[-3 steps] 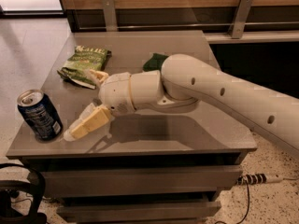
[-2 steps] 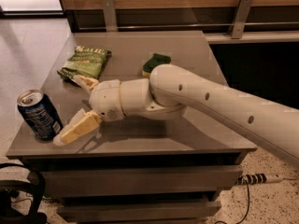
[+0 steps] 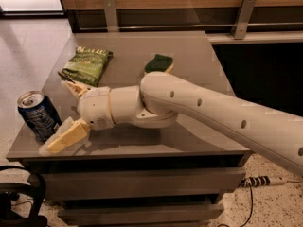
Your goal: Pick pepsi can
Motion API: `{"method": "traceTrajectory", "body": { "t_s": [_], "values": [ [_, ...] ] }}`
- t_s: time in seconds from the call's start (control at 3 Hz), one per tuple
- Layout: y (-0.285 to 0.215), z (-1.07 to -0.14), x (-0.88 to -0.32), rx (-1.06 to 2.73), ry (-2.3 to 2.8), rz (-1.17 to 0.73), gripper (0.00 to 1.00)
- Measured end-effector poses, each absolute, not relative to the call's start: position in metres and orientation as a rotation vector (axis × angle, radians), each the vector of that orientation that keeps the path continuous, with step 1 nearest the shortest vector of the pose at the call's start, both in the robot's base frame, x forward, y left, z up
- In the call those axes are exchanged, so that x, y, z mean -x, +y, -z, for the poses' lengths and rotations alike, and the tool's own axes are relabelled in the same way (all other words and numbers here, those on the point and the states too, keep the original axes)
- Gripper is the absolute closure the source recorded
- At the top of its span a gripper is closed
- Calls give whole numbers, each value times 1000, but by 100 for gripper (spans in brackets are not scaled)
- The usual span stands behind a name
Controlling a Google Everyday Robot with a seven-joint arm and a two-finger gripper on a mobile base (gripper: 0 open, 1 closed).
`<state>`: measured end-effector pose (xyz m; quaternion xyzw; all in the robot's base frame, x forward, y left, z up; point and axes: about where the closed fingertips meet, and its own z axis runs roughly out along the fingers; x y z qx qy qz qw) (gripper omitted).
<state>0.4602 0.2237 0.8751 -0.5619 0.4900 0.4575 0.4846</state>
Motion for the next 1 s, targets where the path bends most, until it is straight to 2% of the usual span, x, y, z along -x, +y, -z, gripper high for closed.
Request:
{"method": "traceTrajectory", "body": {
  "t_s": [0.33,0.67,1.0],
  "values": [
    [235,-873,-455,1376,1185,-1115,15],
    [236,-874,-454,1379,1181,-1117,45],
    [238,-874,-453,1382,1179,-1119,68]
  ]
}}
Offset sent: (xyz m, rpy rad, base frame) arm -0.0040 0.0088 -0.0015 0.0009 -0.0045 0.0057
